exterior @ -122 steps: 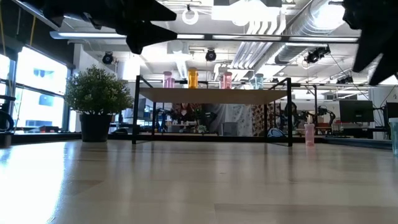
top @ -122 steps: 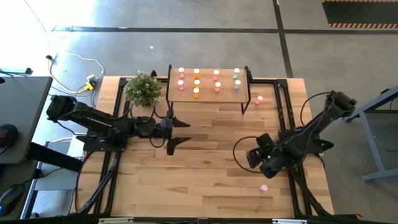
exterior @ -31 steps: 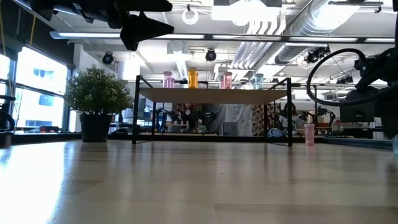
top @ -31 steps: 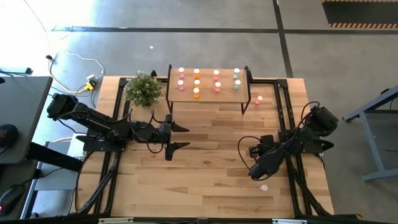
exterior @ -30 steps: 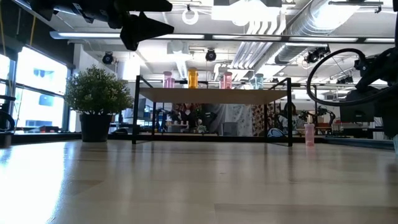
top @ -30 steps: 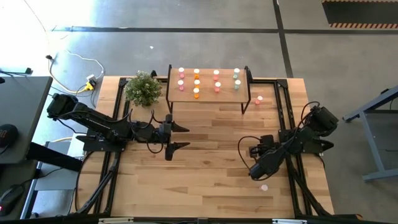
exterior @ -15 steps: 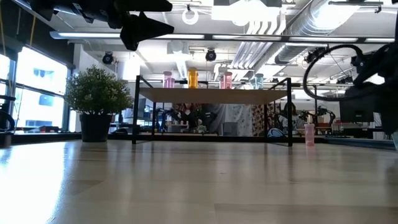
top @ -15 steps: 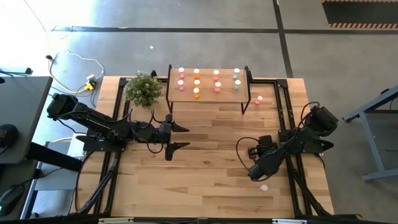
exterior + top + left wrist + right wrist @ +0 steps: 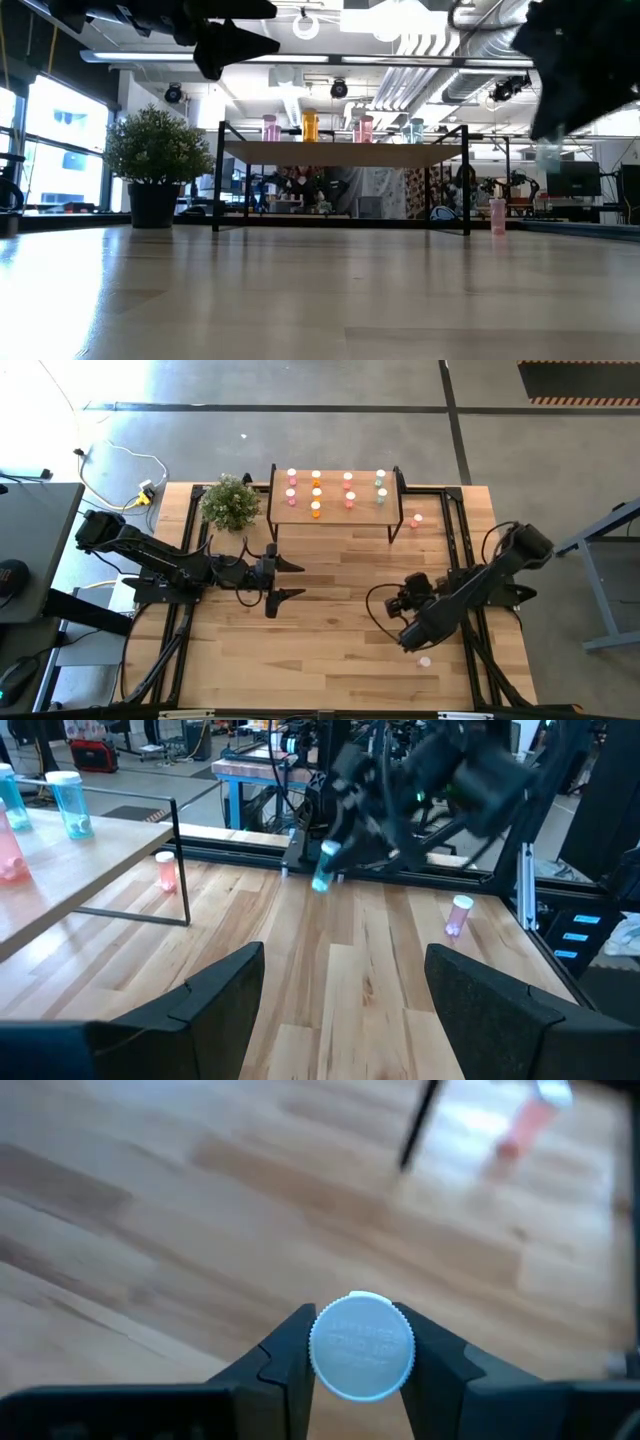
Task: Pick and place medicine bottles onto shelf by color
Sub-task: Put the blue pill bottle aligned with the other blue pill bottles on the shelf
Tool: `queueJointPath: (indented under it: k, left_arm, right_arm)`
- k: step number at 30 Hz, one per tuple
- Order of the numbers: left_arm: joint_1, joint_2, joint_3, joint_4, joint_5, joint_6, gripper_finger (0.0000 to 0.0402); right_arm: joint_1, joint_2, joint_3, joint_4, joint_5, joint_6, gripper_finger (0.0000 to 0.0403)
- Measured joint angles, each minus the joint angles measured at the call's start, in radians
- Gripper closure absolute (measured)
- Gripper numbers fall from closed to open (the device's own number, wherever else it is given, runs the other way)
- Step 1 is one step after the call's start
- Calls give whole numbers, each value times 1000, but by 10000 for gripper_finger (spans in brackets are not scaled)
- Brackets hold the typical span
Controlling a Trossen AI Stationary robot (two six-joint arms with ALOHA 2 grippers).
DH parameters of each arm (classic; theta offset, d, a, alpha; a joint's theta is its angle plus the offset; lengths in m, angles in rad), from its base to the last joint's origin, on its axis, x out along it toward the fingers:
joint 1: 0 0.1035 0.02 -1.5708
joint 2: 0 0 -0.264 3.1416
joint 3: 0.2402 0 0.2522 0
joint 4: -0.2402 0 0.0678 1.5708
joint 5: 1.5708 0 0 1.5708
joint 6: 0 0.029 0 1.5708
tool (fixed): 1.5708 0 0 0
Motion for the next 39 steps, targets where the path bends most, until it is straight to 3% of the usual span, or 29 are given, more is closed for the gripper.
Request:
queueJointPath:
  k: [6, 11, 18, 27, 33, 39]
  left_arm:
    - [0, -2, 0, 1, 0, 5, 135]
    - [0, -2, 0, 1, 0, 5, 135]
    - [0, -1, 0, 0, 0, 10, 135]
    - [0, -1, 0, 0, 0, 13, 135]
    - [0, 0, 0, 0, 0, 13, 135]
    - [0, 0, 0, -1, 0, 14, 135]
  right_arm:
    - [-29, -159, -7, 0, 152, -104, 291]
    - [-104, -287, -7, 41, 237, -282, 291]
    - [-284, -455, -7, 178, 257, -648, 291]
    - [-572, -554, -7, 544, 32, -1273, 291]
    - [-760, -512, -7, 582, -147, -1420, 291]
    - [-867, -441, -7, 661, -290, -1535, 291]
